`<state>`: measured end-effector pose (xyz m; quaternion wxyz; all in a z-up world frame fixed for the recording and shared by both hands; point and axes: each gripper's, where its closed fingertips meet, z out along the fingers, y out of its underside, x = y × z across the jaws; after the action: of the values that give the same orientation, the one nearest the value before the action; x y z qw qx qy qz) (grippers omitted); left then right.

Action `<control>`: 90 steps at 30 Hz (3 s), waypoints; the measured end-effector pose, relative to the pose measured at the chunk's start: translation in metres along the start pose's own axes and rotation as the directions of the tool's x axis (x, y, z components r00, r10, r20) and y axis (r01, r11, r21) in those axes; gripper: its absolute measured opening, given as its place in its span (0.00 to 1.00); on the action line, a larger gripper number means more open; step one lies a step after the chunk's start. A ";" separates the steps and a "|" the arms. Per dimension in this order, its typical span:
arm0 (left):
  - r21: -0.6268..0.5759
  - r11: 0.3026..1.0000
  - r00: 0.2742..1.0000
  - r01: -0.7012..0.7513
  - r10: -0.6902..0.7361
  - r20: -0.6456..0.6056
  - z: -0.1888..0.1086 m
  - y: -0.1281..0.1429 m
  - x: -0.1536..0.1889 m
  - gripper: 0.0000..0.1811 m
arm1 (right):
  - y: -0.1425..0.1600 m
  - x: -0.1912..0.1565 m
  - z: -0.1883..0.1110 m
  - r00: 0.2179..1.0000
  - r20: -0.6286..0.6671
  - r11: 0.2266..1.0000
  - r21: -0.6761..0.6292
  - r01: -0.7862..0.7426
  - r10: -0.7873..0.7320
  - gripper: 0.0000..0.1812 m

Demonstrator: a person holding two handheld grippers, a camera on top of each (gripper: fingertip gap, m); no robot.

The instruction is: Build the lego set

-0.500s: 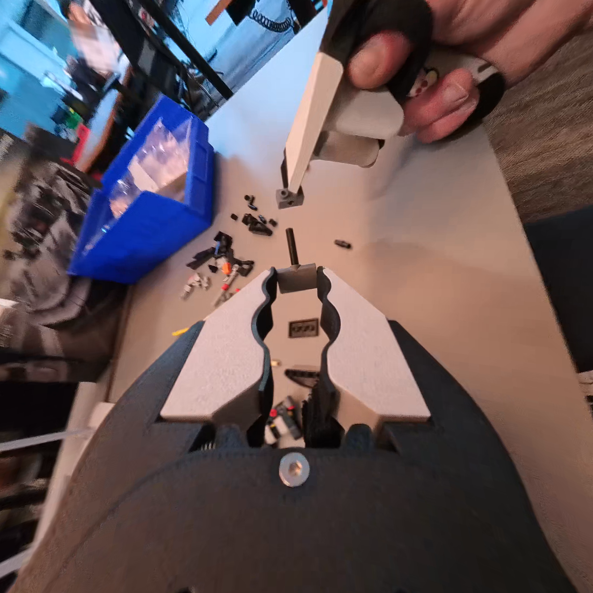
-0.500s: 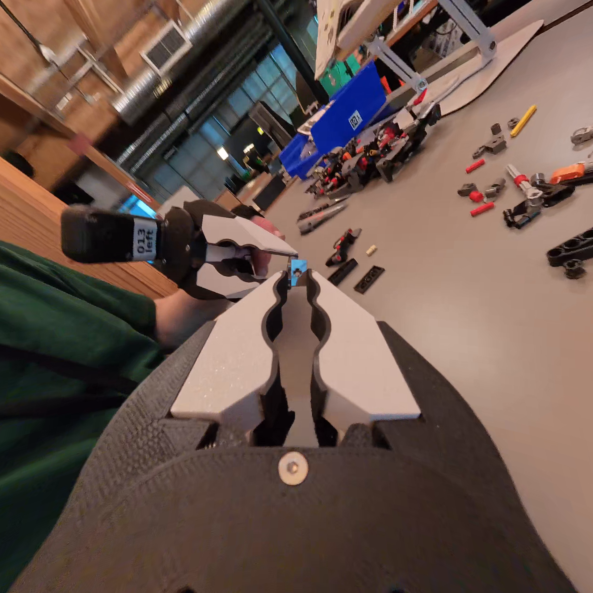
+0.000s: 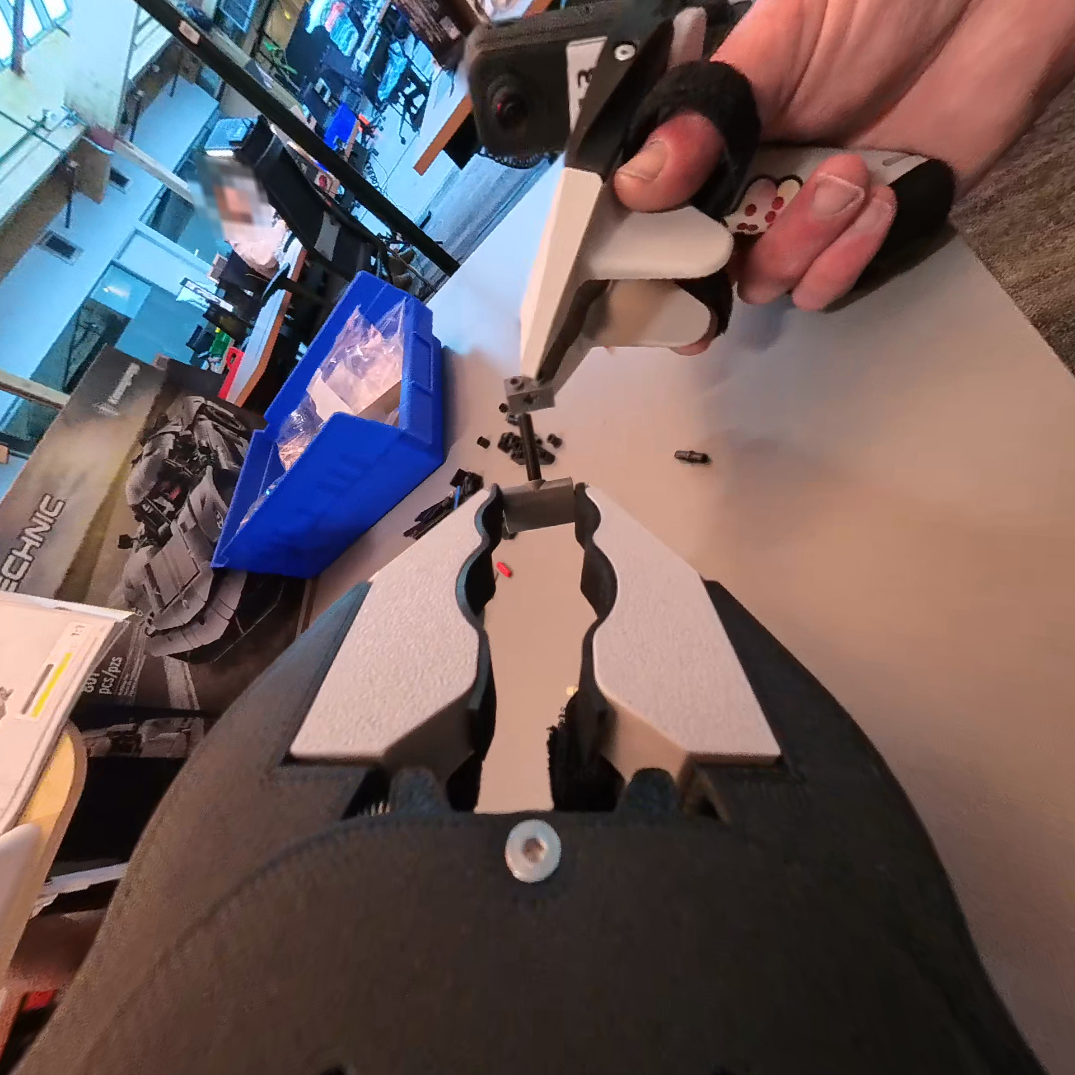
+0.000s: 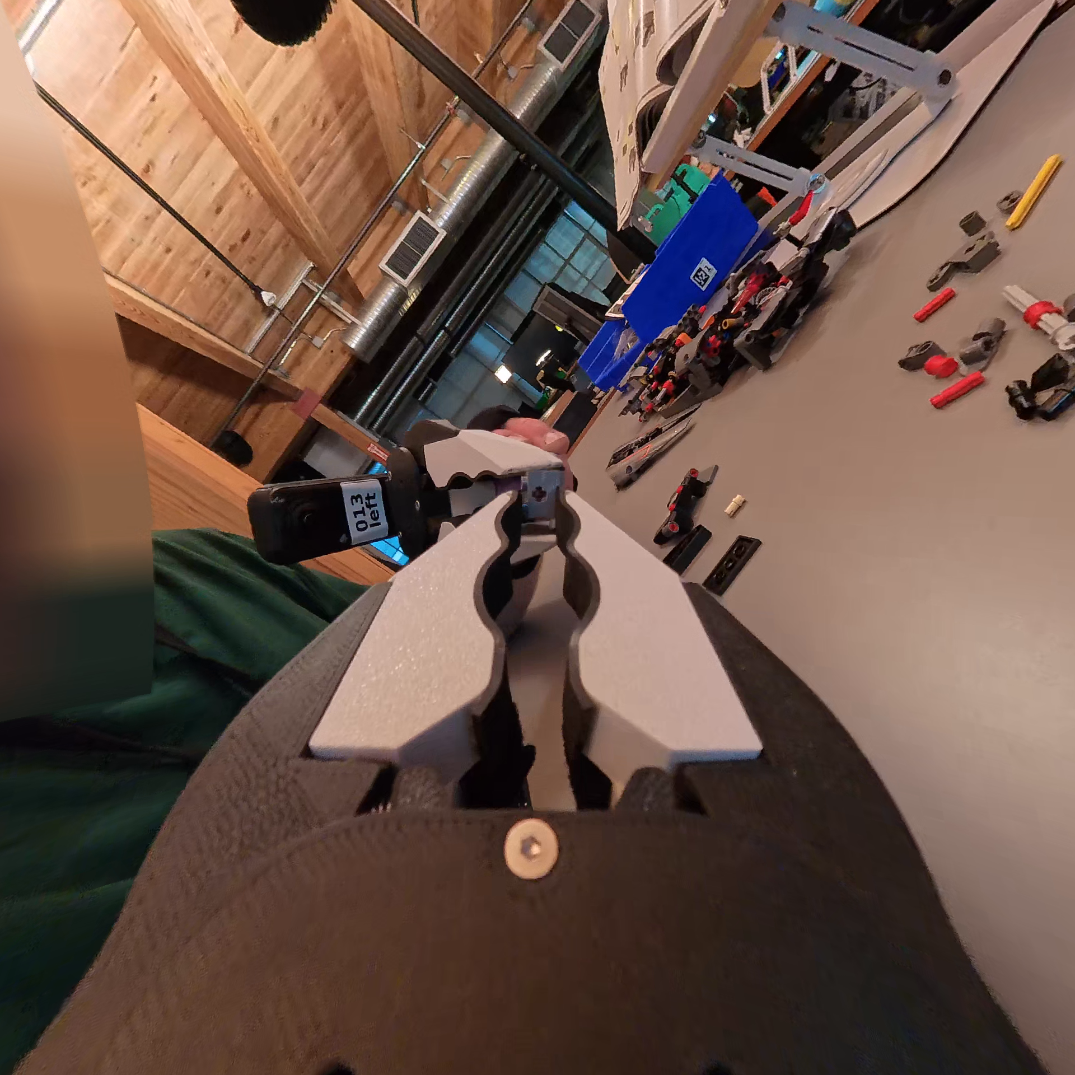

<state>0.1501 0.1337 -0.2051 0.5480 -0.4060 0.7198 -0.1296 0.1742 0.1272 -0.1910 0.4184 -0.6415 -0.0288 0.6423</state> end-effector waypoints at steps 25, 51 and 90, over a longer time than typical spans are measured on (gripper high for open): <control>-0.116 0.993 1.000 0.011 -0.013 -0.022 0.010 0.016 0.006 0.12 | 0.005 0.016 0.006 0.983 -0.159 0.995 -0.035 0.089 -0.094 0.05; -0.019 0.995 0.995 0.098 -0.098 -0.006 0.011 0.013 0.002 0.12 | 0.003 0.017 0.009 0.972 -0.192 0.991 -0.025 0.132 -0.135 0.05; 0.363 0.786 0.851 0.500 -0.369 -0.373 -0.027 -0.040 -0.003 0.12 | 0.005 -0.058 0.024 0.572 0.091 0.511 -0.353 0.784 -0.815 0.08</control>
<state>0.1439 0.1030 -0.1681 0.4726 -0.4022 0.6263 -0.4719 0.1408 0.1027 -0.1429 0.5444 -0.6468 -0.4183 0.3323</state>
